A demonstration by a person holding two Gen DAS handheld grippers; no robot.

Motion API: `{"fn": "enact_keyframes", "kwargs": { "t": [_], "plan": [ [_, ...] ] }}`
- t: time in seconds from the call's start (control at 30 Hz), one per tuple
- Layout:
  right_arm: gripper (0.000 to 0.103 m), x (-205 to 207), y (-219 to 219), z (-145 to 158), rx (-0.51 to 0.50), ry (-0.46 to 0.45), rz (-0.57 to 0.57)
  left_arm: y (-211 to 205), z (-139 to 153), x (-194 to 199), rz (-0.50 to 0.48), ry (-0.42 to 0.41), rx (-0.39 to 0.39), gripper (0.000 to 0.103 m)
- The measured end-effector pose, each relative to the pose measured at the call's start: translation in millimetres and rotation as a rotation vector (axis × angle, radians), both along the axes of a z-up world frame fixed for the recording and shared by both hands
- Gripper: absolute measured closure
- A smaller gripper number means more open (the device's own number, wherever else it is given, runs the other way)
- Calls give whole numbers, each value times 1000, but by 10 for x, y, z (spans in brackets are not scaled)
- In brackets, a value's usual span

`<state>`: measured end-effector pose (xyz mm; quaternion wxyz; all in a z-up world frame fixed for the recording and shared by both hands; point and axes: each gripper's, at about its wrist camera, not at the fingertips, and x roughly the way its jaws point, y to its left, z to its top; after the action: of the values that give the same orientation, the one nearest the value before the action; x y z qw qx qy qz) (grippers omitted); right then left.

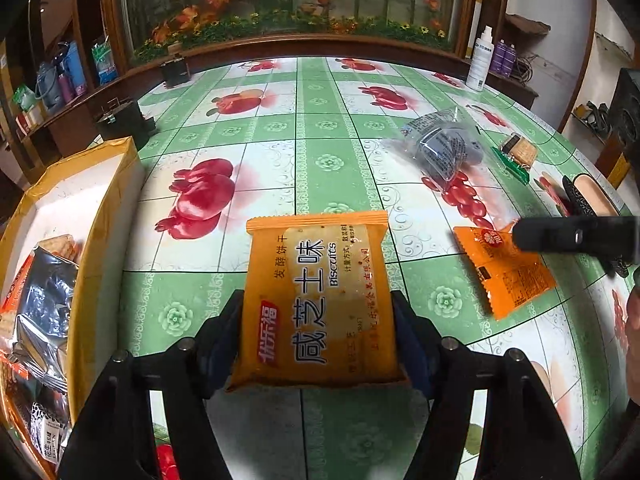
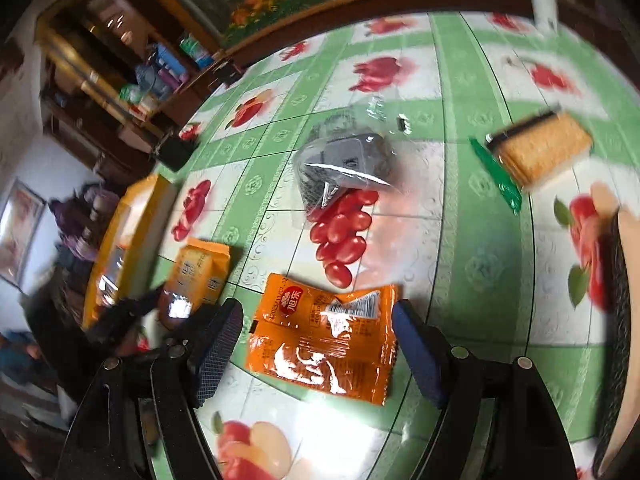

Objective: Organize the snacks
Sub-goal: 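Grasp the yellow cheese biscuit pack with the left gripper while the right grasps an orange pack, then carry the yellow biscuit pack and orange pack over the tray with both grippers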

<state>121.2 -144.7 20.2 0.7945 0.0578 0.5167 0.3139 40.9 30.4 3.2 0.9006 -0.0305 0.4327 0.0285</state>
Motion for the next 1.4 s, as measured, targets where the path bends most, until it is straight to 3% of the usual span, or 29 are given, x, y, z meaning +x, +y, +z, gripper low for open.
{"fn": "enact_keyframes", "kwargs": {
  "t": [0.1,0.17,0.3,0.47,0.5,0.63,0.73,0.87,1.0,1.03,1.07,1.1,1.17,1.3,1.4],
  "plan": [
    [22,-99,105,48,-78,-91,17,58,5,-23,17,-4,-14,34],
    [22,-110,106,61,-46,-96,41,102,11,-29,34,-5,-23,34],
    [19,-120,159,172,-12,-226,54,93,11,-33,32,-5,-27,34],
    [18,50,240,-104,-88,-144,45,94,3,-38,31,-7,-20,34],
    [18,36,217,-95,-88,-146,48,93,3,-34,34,-6,-20,34],
    [18,-53,-1,-55,-29,-4,78,122,7,-35,44,-8,-26,34],
    [18,-218,65,3,-28,-48,156,130,8,-37,43,-7,-20,34],
    [18,-237,208,-82,-112,-96,83,150,11,-46,47,-9,-24,34],
    [18,-343,427,-138,-226,-196,98,142,14,-49,44,-9,-23,34],
    [22,-365,453,-148,-244,-212,105,142,16,-51,42,-11,-24,34],
    [41,-428,516,-156,-293,-255,113,137,21,-55,40,-13,-25,35],
    [43,-463,562,-156,-335,-292,108,124,27,-58,39,-18,-25,35],
    [58,-471,547,-132,-317,-276,95,111,57,-79,37,-39,-21,35],
    [60,-453,484,-41,-269,-293,50,109,138,-122,35,-86,-38,35],
    [60,-419,422,46,-216,-306,0,67,211,-158,47,-135,14,35]
  ]
}}
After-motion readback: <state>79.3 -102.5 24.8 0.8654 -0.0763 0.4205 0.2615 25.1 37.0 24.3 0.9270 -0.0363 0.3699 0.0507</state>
